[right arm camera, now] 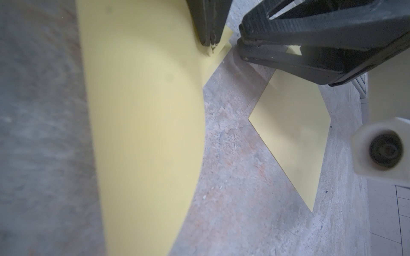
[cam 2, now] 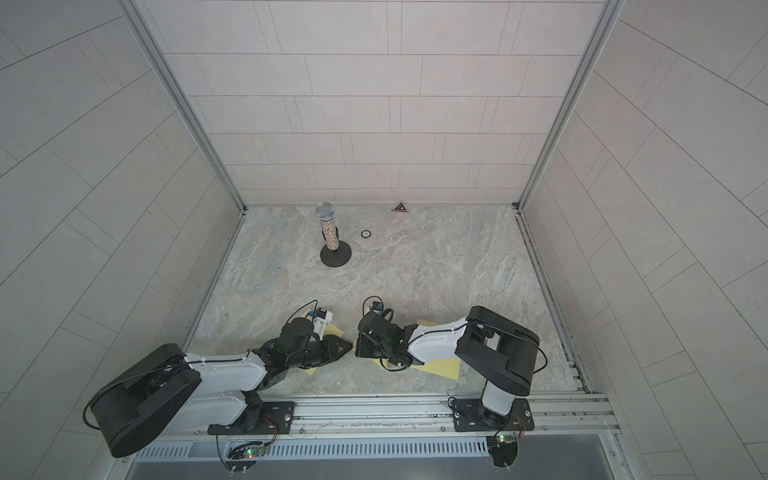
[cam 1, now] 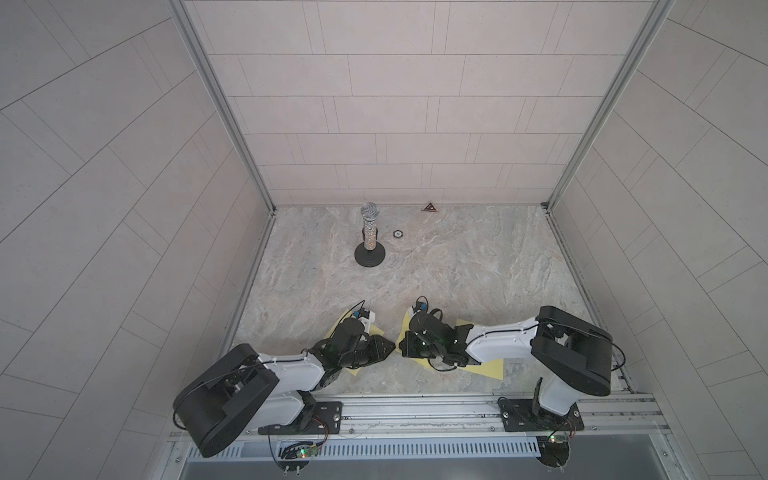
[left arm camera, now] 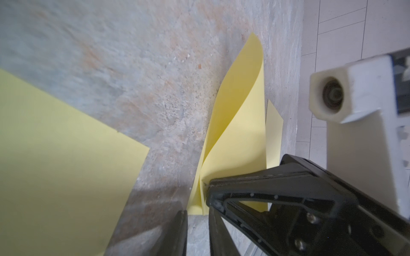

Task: Fold the square paper diagonally
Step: Fold the paper at the center of the board.

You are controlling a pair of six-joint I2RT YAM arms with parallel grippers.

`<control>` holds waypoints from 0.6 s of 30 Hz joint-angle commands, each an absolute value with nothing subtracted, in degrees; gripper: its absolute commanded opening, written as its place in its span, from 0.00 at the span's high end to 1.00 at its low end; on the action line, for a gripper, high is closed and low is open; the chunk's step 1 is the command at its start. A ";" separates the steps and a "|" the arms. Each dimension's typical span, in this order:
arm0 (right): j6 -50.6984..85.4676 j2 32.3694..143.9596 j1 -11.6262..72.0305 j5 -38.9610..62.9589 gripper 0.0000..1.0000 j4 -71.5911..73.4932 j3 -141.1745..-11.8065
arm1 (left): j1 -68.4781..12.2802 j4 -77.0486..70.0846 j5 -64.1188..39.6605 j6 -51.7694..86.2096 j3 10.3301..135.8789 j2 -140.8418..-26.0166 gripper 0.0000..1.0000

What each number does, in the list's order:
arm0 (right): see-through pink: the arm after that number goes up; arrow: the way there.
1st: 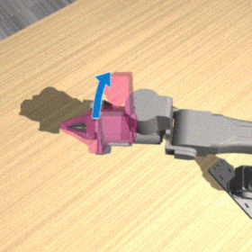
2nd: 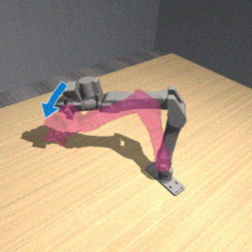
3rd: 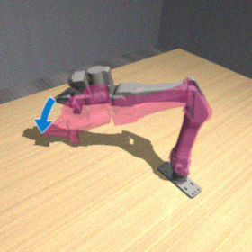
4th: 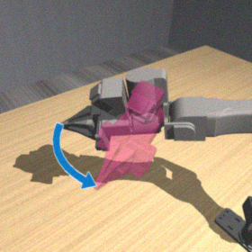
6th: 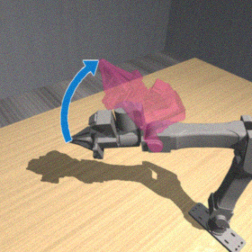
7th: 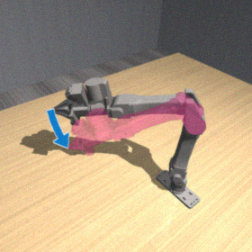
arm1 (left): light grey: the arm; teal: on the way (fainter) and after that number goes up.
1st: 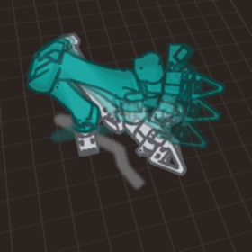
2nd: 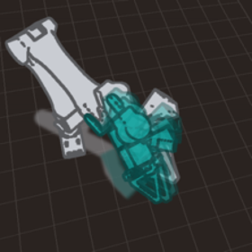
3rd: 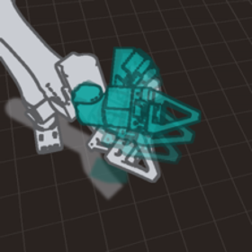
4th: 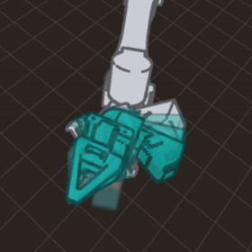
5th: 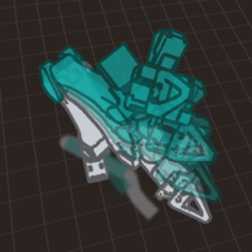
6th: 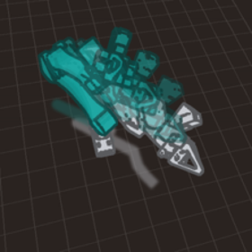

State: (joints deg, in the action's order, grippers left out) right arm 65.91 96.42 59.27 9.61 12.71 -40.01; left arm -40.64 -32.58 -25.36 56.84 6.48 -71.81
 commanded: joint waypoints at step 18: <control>67.06 100.16 60.07 8.61 1.00 8.15 -37.73 | -41.64 -32.46 -25.57 54.40 7.89 -73.11 0.79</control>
